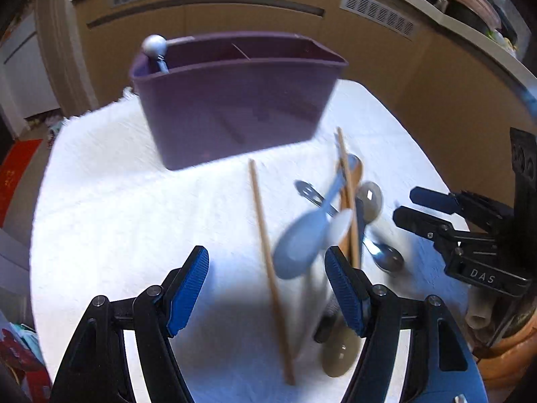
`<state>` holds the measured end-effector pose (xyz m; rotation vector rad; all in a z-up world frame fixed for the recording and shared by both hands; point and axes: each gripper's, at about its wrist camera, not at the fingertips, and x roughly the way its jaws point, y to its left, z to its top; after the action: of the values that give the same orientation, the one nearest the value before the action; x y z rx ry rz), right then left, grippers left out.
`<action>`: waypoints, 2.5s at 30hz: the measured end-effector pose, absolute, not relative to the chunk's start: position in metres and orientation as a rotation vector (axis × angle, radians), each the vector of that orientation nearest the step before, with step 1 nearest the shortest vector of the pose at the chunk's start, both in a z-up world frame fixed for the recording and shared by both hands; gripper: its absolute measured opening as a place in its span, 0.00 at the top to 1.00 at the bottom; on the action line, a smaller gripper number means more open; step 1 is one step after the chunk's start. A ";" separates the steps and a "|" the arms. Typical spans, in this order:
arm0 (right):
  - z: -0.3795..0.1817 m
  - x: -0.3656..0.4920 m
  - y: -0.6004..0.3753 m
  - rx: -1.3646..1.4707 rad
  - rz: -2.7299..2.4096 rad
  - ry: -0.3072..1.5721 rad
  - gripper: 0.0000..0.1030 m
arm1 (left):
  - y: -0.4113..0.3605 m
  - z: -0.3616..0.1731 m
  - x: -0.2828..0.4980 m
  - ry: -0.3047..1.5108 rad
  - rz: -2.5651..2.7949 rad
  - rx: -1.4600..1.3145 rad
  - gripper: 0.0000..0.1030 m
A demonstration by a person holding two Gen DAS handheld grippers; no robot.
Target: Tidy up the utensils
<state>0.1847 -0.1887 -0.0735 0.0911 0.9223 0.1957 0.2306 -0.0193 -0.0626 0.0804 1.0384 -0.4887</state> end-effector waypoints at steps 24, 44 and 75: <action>-0.088 0.169 -0.251 0.123 0.107 0.939 0.42 | -0.073 -0.058 0.240 1.104 -0.624 0.253 0.48; -0.094 0.184 -0.245 0.149 0.126 0.980 0.39 | -0.079 -0.077 0.195 1.227 -0.795 0.192 0.42; -0.075 0.123 -0.163 0.129 0.172 1.014 0.38 | -0.028 -0.094 0.227 1.088 -0.357 0.162 0.96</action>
<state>0.1226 -0.1629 -0.0750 0.1288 1.0145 0.1719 0.2274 -0.0278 -0.0944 0.1618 1.0875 -0.3565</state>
